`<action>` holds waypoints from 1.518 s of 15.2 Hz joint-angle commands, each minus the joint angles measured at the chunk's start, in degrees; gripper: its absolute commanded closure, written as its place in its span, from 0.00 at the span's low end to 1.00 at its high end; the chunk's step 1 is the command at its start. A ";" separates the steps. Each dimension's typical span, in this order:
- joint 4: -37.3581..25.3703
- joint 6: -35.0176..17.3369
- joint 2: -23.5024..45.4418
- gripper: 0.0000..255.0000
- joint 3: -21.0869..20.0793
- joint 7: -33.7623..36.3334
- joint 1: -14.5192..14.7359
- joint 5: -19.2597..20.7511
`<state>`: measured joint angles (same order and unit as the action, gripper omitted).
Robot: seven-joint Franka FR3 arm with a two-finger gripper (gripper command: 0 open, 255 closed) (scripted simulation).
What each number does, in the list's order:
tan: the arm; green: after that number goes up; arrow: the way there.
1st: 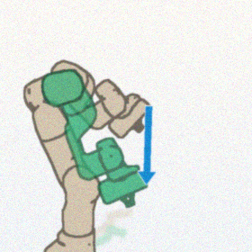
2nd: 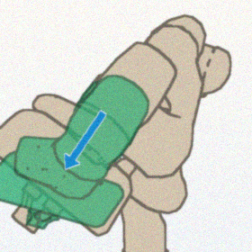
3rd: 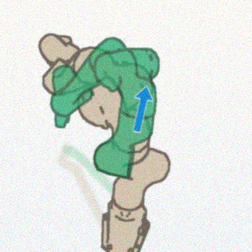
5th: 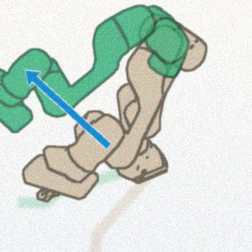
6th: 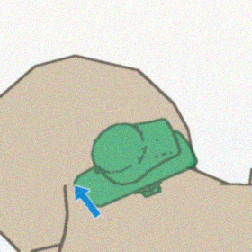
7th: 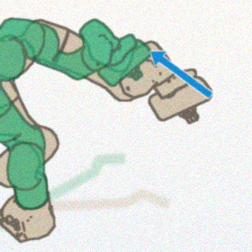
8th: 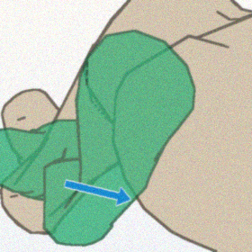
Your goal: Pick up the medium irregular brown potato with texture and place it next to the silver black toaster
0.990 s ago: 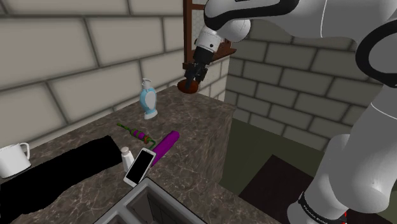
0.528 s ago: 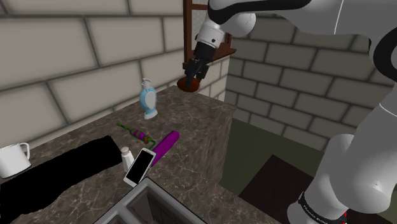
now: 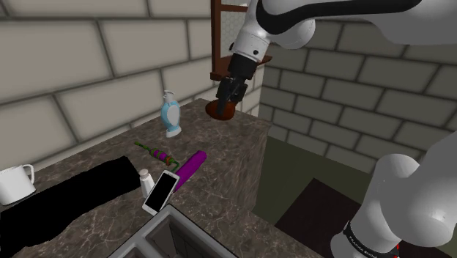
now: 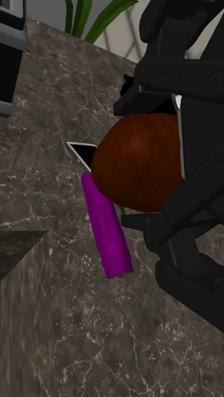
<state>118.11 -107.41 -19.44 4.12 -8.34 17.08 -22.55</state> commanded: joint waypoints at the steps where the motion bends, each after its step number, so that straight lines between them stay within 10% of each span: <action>1: 2.93 -0.89 -2.93 1.00 -1.69 2.20 0.66 -0.09; 16: 17.03 -4.22 -20.75 1.00 -16.66 20.04 6.62 -5.10; 23: 22.47 -9.09 -21.10 1.00 -17.43 18.34 7.12 -6.49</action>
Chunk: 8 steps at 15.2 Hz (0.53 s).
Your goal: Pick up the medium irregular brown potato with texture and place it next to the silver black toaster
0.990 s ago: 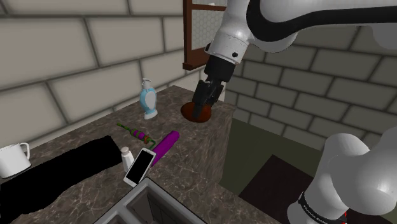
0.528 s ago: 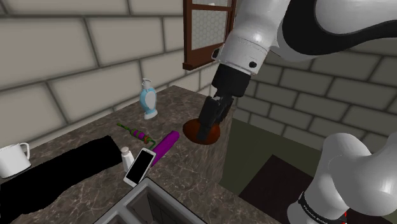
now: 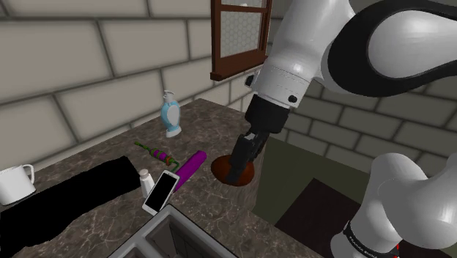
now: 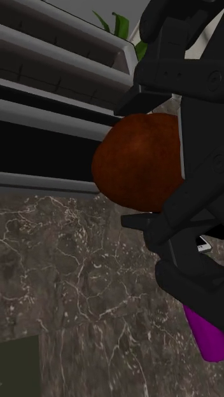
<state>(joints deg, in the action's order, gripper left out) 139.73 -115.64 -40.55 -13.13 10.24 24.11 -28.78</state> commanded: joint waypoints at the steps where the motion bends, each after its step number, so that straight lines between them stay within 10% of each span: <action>1: 1.59 -1.57 0.00 1.00 -0.29 -0.49 0.18 -0.47; 8: 6.51 -6.72 0.45 1.00 -1.11 -2.33 0.83 -2.15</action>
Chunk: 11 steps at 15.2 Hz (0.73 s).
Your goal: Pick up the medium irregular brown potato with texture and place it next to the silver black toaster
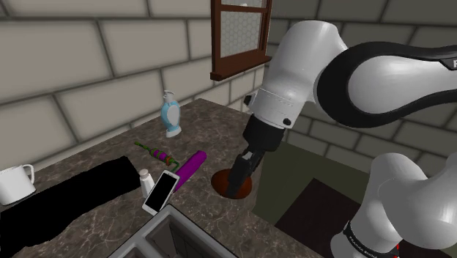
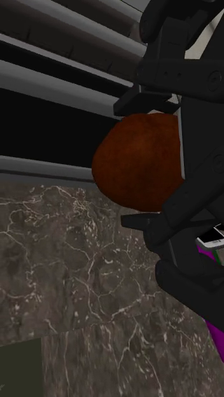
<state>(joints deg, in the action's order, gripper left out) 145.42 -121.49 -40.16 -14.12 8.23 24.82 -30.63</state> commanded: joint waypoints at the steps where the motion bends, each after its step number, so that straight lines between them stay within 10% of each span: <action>1: 1.48 -1.62 0.19 1.00 -0.24 -0.60 0.23 -0.56; 11: 7.53 -9.61 2.47 1.00 -1.42 -3.65 1.51 -3.60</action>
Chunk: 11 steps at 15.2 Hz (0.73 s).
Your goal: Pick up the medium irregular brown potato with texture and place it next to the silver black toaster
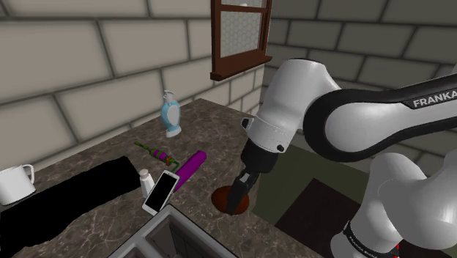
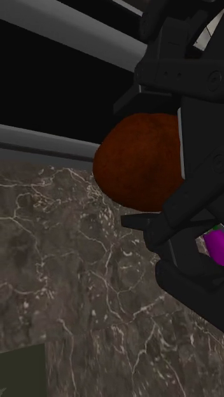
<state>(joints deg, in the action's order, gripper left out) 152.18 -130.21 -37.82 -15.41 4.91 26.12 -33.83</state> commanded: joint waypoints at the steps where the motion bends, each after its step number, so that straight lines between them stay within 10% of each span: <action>1: 1.31 -1.74 0.46 1.00 -0.24 -0.68 0.35 -0.76; 11: 5.98 -10.69 5.10 1.00 -1.12 -4.68 2.25 -4.93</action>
<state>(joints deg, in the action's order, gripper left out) 157.80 -140.02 -33.29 -16.60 0.81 28.24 -38.37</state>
